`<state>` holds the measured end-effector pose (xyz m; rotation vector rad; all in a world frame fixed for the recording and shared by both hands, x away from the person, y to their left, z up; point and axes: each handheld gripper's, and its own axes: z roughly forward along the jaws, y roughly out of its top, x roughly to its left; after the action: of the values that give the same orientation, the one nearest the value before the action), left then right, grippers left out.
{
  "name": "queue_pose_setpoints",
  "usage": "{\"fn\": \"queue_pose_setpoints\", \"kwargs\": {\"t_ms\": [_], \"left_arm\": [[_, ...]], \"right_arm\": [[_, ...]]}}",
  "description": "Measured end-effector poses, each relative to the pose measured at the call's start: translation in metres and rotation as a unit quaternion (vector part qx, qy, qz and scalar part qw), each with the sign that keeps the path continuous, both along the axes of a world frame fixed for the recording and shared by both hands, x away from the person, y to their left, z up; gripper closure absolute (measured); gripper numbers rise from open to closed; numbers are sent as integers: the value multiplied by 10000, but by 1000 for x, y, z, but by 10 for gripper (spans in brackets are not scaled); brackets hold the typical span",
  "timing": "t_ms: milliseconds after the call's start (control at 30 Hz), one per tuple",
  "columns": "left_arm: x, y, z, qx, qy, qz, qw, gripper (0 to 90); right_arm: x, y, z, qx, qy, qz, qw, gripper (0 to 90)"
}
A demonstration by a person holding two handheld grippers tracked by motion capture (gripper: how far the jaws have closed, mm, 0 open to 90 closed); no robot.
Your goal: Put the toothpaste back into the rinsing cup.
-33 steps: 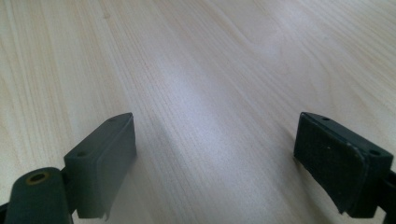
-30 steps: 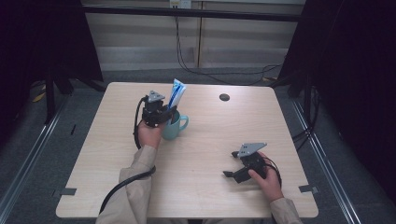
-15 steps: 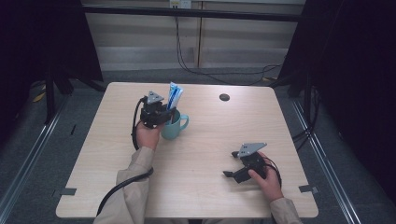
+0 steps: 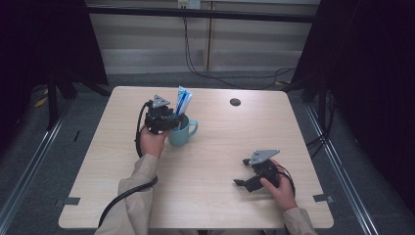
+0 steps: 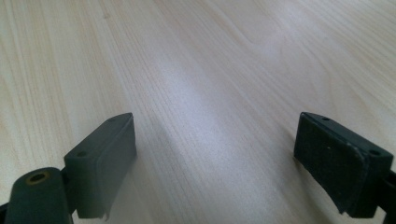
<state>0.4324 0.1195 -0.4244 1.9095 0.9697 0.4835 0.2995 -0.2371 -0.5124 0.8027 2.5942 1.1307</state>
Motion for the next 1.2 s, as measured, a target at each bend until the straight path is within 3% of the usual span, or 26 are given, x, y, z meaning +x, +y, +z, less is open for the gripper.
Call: {"fn": "queue_pose_setpoints", "kwargs": {"t_ms": [200, 233, 300, 433, 500, 533, 567, 667, 900, 1200], "left_arm": [[0, 4, 2, 33, 41, 16, 10000, 412], [0, 6, 3, -52, 65, 5, 10000, 382], [1, 7, 3, 0, 106, 32, 9999, 325], [-2, 7, 6, -47, 61, -17, 10000, 276], [-4, 8, 7, 25, 39, -66, 10000, 269], [-4, 8, 7, -68, 109, -104, 9999, 260], [-4, 9, 8, 8, 143, -110, 9998, 245], [-5, 13, 9, -116, 253, -135, 9995, 223], [-11, 22, 11, -236, 282, -150, 9992, 197], [-20, 38, 15, -223, 305, -166, 9991, 171]], "right_arm": [[0, 0, 0, 0, -3, 3, 10000, 125], [0, 0, 0, 1, -2, 4, 10000, 125], [0, 0, 0, 0, -3, 1, 10000, 125], [0, 0, 0, -1, -1, -3, 10000, 125], [0, 0, 0, -1, -6, 1, 10000, 125], [0, 0, 0, -1, -3, -1, 10000, 125], [0, 0, 0, -1, -1, -2, 10000, 125], [0, 0, 0, -1, -5, 2, 10000, 125], [0, 0, 0, -2, -2, -2, 10000, 125], [0, 0, 0, -1, -4, -1, 10000, 125]]}}
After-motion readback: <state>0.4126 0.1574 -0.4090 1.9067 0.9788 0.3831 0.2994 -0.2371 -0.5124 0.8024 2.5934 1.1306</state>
